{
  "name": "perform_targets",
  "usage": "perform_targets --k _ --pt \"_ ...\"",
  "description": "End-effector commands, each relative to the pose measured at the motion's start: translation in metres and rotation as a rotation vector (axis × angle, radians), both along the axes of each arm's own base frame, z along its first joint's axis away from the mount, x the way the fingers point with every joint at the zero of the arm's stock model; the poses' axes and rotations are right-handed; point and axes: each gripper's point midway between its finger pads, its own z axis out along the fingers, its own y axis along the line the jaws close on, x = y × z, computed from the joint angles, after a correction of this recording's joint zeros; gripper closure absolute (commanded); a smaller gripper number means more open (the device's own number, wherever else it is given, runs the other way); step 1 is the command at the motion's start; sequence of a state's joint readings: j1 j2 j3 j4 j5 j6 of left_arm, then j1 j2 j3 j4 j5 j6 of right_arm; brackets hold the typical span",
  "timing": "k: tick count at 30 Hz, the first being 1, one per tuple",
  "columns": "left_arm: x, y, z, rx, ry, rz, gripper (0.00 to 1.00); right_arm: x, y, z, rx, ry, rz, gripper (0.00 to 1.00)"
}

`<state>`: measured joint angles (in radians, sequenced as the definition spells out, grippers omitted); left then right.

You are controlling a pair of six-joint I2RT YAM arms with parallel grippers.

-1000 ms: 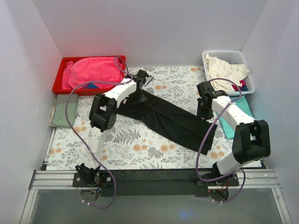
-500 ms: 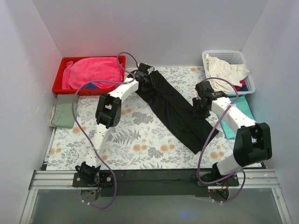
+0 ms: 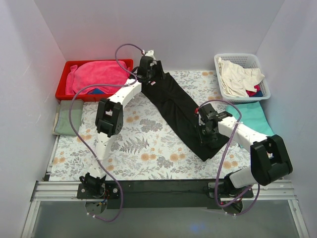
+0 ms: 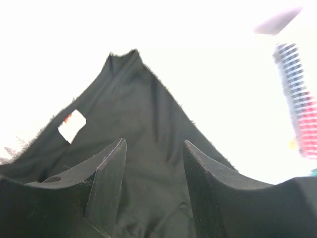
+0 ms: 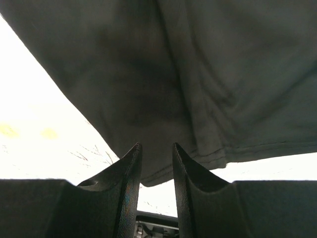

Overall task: Fold and stack the t-shirts
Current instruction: Rotate the tshirt 90 degrees

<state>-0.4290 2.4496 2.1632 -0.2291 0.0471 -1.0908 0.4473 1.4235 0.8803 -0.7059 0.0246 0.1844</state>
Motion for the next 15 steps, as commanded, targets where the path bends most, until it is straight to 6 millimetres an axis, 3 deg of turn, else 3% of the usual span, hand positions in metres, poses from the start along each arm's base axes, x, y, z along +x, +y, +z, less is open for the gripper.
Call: perform_targets --k 1,2,4,5,8,11,12,15 --pt "-0.005 0.01 0.125 -0.042 -0.233 -0.003 0.52 -0.012 0.005 -0.007 0.019 0.023 0.02 0.63" --pt "-0.013 0.012 0.14 -0.054 -0.243 -0.009 0.52 -0.019 0.009 -0.012 0.035 0.048 0.034 0.64" --pt "-0.024 0.016 0.134 -0.056 -0.199 -0.005 0.51 -0.027 0.014 -0.021 0.017 0.076 0.046 0.64" --pt "-0.032 0.017 0.148 -0.07 -0.207 -0.005 0.51 -0.033 0.013 -0.028 0.001 0.106 0.051 0.64" --pt "-0.054 0.021 0.155 -0.096 -0.165 -0.025 0.51 -0.046 0.021 -0.038 -0.018 0.155 0.059 0.65" --pt "-0.073 0.023 0.149 -0.106 -0.115 -0.043 0.51 -0.059 0.039 -0.043 -0.012 0.185 0.111 0.66" --pt "-0.081 0.025 0.158 -0.11 -0.116 -0.046 0.51 -0.064 0.053 -0.044 -0.006 0.187 0.148 0.66" --pt "-0.099 0.034 0.156 -0.099 -0.078 -0.038 0.51 -0.077 0.08 -0.049 -0.008 0.196 0.227 0.66"
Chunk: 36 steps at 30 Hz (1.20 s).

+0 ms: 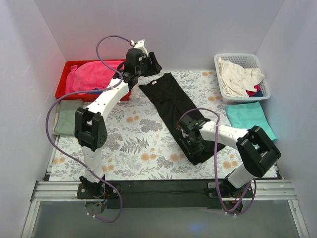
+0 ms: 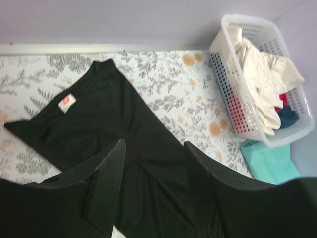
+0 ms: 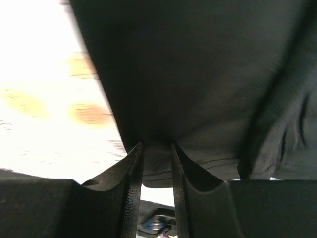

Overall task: Fold and stack the t-shirts
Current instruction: Rotate the tshirt 90 degrees

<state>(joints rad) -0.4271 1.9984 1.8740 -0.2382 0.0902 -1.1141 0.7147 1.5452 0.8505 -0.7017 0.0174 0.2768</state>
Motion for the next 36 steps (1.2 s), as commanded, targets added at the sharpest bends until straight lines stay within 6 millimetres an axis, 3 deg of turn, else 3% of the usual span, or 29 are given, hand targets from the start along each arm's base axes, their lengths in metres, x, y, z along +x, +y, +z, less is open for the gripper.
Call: perform_targets --k 1,3,4,6,7,8,11,13,16,17,19,20,22,23,24,25,26,27,28,29,31,32,33,34,36 --pt "-0.03 0.012 0.008 0.004 0.051 -0.007 0.51 -0.019 0.051 -0.012 0.076 0.056 0.068 0.66" --pt "-0.041 0.018 0.005 0.024 0.078 -0.001 0.51 -0.028 0.074 -0.018 0.071 0.077 0.148 0.67" --pt "-0.042 0.024 0.003 0.037 0.086 0.022 0.51 -0.022 0.097 -0.01 0.105 0.057 0.184 0.67" --pt "-0.049 0.032 -0.002 0.064 0.119 0.05 0.51 -0.03 0.118 -0.019 0.083 0.08 0.264 0.69" --pt "-0.052 0.036 0.0 0.074 0.121 0.065 0.51 -0.022 0.147 -0.007 0.142 0.058 0.302 0.7" --pt "-0.055 0.039 0.002 0.078 0.126 0.07 0.51 -0.028 0.159 -0.017 0.135 0.083 0.335 0.72" --pt "-0.063 0.051 0.002 0.108 0.151 0.113 0.51 -0.014 0.202 -0.007 0.174 0.05 0.369 0.75" --pt "-0.071 0.058 -0.001 0.13 0.171 0.125 0.51 -0.006 0.21 0.0 0.159 0.009 0.365 0.77" --pt "-0.08 0.068 0.001 0.152 0.183 0.152 0.51 0.012 0.22 0.029 0.185 -0.101 0.325 0.76" --pt "-0.082 0.071 -0.003 0.158 0.191 0.158 0.51 0.014 0.222 0.05 0.226 -0.132 0.317 0.75" --pt "-0.088 0.075 -0.003 0.164 0.202 0.172 0.51 0.027 0.214 0.067 0.205 -0.23 0.28 0.72" --pt "-0.09 0.076 -0.007 0.168 0.212 0.168 0.51 0.03 0.213 0.089 0.241 -0.277 0.267 0.7" --pt "-0.095 0.077 -0.009 0.168 0.229 0.167 0.51 0.038 0.202 0.108 0.234 -0.356 0.217 0.68" --pt "-0.099 0.078 -0.015 0.177 0.248 0.167 0.51 0.039 0.196 0.131 0.271 -0.404 0.194 0.65" --pt "-0.102 0.078 -0.018 0.18 0.261 0.162 0.51 0.041 0.19 0.14 0.279 -0.43 0.15 0.64" --pt "-0.106 0.079 -0.02 0.18 0.274 0.157 0.51 0.046 0.175 0.14 0.241 -0.478 0.109 0.63" --pt "-0.11 0.079 -0.024 0.181 0.291 0.148 0.51 0.047 0.164 0.158 0.269 -0.521 0.072 0.62" --pt "-0.12 0.078 -0.036 0.195 0.33 0.124 0.51 0.047 0.155 0.161 0.265 -0.536 0.049 0.62" --pt "-0.127 0.076 -0.035 0.176 0.342 0.103 0.51 0.045 0.138 0.15 0.229 -0.534 0.007 0.61" --pt "-0.135 0.078 -0.042 0.179 0.362 0.1 0.51 0.042 0.128 0.158 0.253 -0.544 -0.017 0.55" --pt "-0.158 0.072 -0.063 0.155 0.436 0.036 0.51 0.041 0.109 0.149 0.245 -0.516 -0.078 0.54" --pt "-0.168 0.072 -0.06 0.14 0.437 0.023 0.51 0.037 0.09 0.135 0.217 -0.499 -0.105 0.49" --pt "-0.176 0.072 -0.062 0.129 0.448 0.008 0.51 0.036 0.083 0.129 0.211 -0.485 -0.123 0.49" --pt "-0.191 0.073 -0.079 0.135 0.494 -0.001 0.51 0.033 0.078 0.122 0.206 -0.459 -0.134 0.48" --pt "-0.212 0.069 -0.078 0.112 0.507 -0.041 0.51 0.027 0.063 0.107 0.18 -0.428 -0.16 0.46"
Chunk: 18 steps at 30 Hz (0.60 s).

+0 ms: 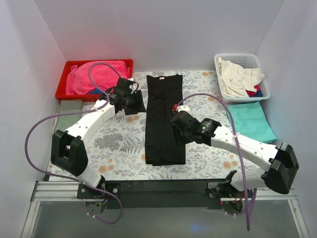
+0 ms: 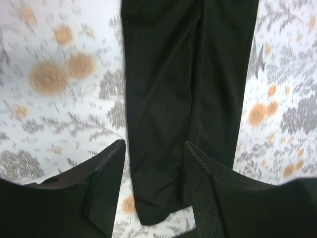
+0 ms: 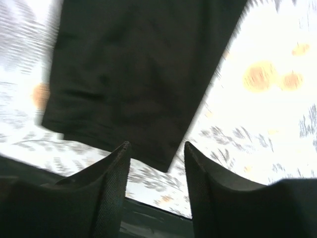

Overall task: Fold and stack the t-shirts
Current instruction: Rotate the tshirt 90 degrees, then grab the bottom of the folded rectangular tshirt with both arms

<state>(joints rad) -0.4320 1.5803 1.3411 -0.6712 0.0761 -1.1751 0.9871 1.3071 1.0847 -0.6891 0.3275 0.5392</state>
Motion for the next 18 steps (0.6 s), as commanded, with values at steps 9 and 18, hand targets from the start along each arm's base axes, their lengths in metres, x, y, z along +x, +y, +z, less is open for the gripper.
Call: perform_targets --k 9,18 --pt "-0.139 -0.028 -0.009 -0.176 0.176 -0.176 0.53 -0.016 -0.041 -0.054 -0.056 0.129 -0.136 0.25" --pt "-0.173 -0.023 -0.048 -0.201 0.312 -0.142 0.56 -0.03 -0.027 -0.081 0.085 0.227 -0.113 0.35"
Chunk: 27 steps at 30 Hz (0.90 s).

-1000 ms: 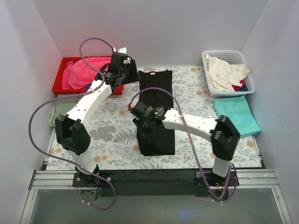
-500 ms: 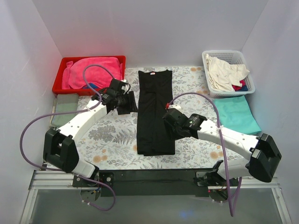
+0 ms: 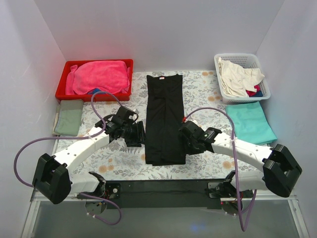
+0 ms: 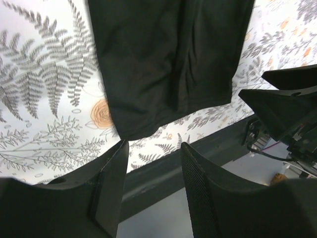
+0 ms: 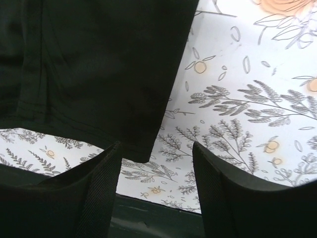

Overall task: Fold and stack the t-shirts
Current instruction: Grab the bottom of the folded rectangular tshirt with both arms

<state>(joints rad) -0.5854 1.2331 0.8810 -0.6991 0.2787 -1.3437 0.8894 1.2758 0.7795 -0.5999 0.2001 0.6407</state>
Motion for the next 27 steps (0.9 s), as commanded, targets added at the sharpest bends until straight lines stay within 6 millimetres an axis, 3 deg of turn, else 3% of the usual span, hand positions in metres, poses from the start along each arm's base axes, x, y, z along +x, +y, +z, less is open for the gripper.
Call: perform_targets --k 1,13,27 --pt "-0.012 -0.007 -0.002 -0.055 0.046 -0.002 0.56 0.001 0.023 0.006 0.135 0.001 -0.001 0.36" --pt "-0.034 0.001 -0.058 0.052 0.219 0.035 0.57 -0.009 0.024 -0.017 0.148 0.063 0.012 0.37" --pt "-0.035 -0.012 -0.083 0.051 0.285 0.038 0.57 -0.01 0.02 -0.029 0.176 0.088 0.013 0.35"
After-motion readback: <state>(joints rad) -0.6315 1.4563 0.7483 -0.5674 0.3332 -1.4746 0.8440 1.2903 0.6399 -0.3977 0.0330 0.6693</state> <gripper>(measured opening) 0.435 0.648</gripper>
